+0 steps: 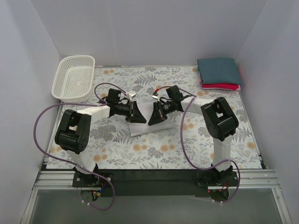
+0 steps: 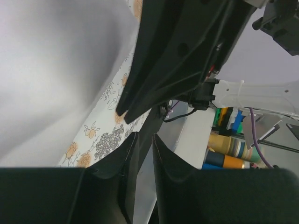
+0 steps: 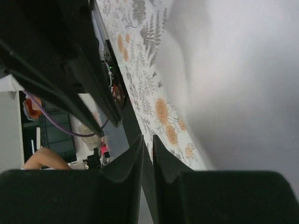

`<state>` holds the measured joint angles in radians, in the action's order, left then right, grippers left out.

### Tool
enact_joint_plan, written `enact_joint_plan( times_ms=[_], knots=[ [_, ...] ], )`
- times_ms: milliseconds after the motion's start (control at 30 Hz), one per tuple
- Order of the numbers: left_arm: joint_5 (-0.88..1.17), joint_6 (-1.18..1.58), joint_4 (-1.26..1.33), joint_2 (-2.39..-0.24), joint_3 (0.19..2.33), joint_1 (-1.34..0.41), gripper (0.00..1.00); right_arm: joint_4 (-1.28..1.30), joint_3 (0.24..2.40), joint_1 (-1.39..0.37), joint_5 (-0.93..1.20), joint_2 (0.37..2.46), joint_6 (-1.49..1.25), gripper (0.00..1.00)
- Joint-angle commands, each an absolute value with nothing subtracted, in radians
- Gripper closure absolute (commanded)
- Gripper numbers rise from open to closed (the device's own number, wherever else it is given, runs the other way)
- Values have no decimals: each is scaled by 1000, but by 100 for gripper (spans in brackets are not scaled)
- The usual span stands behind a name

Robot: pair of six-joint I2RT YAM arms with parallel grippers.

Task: Fold and stack the t-shirts
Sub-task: Fold the tshirt

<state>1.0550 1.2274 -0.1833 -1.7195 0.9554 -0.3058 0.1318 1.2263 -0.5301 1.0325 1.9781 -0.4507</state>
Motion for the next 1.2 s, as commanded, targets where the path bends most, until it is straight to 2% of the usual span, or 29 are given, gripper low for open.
enact_joint_plan(
  times_ms=[0,333,533,733,900,1033,1167],
  knots=[
    [1031,1305,-101,-1790,933,-328,84,69,1181,-515,1046,2054,-497,82],
    [897,1166,-231,-1963,910,-261,85,67,1106,-497,968,2180,-436,87],
    [848,915,-466,-1979,1011,-235,88,69,1014,-453,999,2042,-422,86],
    [1003,729,-575,-1859,1023,-190,86,74,904,-402,992,1833,-376,82],
    [1063,712,-609,-1746,1060,-195,82,97,963,-387,1051,1724,-359,80],
    [1163,765,-588,-1741,1034,-210,80,92,988,-405,1045,1778,-357,80],
    [1135,778,-561,-1795,983,-209,80,92,986,-422,1035,1894,-325,82]
  ],
)
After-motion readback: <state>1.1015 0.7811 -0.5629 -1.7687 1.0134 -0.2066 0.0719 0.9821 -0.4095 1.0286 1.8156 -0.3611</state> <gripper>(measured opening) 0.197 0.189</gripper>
